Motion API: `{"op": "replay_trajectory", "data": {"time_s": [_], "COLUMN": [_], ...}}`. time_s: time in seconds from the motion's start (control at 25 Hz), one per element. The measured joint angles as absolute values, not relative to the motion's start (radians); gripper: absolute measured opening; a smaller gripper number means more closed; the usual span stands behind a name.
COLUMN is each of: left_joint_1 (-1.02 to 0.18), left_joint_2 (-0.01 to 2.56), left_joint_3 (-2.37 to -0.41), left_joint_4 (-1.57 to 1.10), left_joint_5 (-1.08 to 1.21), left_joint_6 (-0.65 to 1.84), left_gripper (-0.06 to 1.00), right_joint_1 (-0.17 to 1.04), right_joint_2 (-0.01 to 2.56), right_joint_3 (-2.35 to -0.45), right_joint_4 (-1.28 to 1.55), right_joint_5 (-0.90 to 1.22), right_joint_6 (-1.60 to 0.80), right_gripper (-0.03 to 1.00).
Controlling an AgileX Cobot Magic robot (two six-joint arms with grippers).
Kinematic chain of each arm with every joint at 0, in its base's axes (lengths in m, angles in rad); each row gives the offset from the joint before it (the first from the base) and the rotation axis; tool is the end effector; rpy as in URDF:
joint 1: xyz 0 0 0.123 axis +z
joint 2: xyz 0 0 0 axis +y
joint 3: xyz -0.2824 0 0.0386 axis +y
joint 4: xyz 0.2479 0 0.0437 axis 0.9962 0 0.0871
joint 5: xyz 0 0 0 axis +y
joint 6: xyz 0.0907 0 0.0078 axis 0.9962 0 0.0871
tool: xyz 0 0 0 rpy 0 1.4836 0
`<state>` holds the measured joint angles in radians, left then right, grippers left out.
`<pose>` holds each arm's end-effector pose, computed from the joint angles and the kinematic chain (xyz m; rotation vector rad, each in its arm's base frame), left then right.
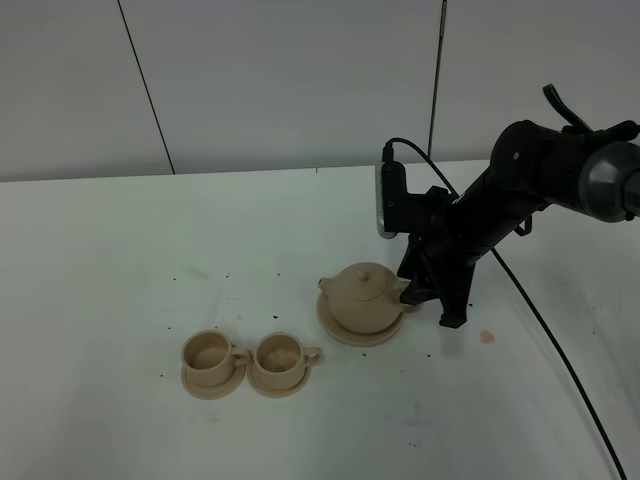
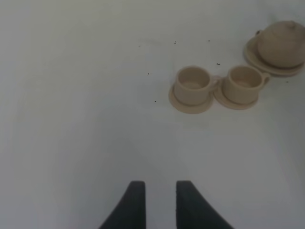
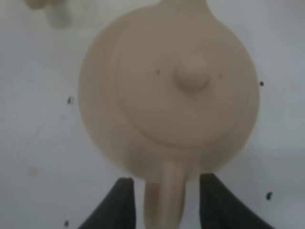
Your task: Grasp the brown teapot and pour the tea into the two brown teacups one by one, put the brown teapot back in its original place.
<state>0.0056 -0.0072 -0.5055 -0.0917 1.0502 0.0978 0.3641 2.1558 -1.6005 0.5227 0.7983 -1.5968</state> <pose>-0.0063 -0.0073 0.2798 0.0973 2.0157 -0.0437 0.4116 0.1917 0.1645 -1.9412 1.7952 0.2377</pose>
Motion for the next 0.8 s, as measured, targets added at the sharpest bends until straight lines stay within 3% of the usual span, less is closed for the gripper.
{"op": "replay_trajectory", "data": {"time_s": [0.8], "left_joint_1": [0.006], "left_joint_2": [-0.007], "left_joint_3": [-0.505], "left_joint_4": [-0.092], "left_joint_5": [1.05], "left_joint_6": [0.098], "left_gripper": [0.23], "right_joint_1": [0.364], "right_joint_2": [2.148], "right_joint_3": [-1.6], "right_joint_4": [0.512], "right_joint_5": [0.804], "right_joint_6": [-1.617], "right_gripper": [0.32]}}
